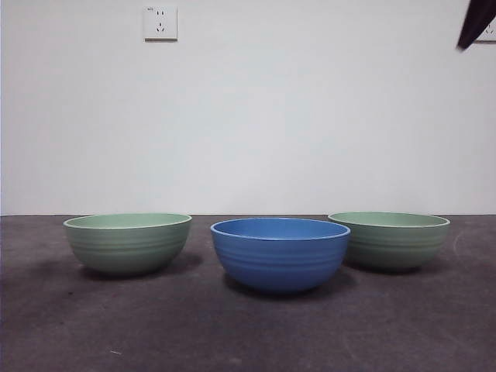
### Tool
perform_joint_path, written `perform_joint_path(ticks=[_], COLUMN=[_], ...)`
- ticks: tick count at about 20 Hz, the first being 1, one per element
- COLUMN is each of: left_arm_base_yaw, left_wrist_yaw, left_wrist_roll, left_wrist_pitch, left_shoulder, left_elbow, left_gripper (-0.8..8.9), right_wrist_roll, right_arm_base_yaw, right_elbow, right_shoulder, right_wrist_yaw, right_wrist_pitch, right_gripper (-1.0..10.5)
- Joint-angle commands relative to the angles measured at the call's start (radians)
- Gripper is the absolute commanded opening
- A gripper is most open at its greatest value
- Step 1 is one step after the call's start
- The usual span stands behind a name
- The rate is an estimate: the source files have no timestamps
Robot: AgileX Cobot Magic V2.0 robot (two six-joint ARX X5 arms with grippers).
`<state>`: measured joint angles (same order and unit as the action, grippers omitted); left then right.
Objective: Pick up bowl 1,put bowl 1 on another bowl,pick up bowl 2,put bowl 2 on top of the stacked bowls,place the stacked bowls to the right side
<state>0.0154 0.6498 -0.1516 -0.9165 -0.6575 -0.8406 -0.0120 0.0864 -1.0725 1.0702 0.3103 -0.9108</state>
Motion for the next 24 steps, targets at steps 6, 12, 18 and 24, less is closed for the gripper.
perform_joint_path(ticks=[6,12,18,24], left_arm_base_yaw=[-0.004,-0.004,-0.004,-0.004], left_wrist_yaw=[0.006,0.005,0.005,0.004], left_wrist_roll=[0.001,0.001,0.001,0.002], left_wrist_pitch=[-0.014,-0.02,-0.021,-0.021], left_shoulder=[0.001,0.0,0.0,0.001], left_elbow=[-0.002,-0.002,-0.002,-0.002], left_gripper=[5.71,5.71,5.71,5.71], right_wrist_roll=[-0.077,-0.077,-0.077,-0.076], right_arm_base_yaw=[0.003,0.003,0.003,0.003], right_elbow=[-0.002,-0.002,-0.002,-0.002], right_shoulder=[0.317,0.519,0.634,0.644], right_wrist_yaw=[-0.006,-0.059,-0.056,-0.056], right_wrist_pitch=[0.23,0.342,0.404,0.42], right_gripper=[5.0,5.0,3.3,0.2])
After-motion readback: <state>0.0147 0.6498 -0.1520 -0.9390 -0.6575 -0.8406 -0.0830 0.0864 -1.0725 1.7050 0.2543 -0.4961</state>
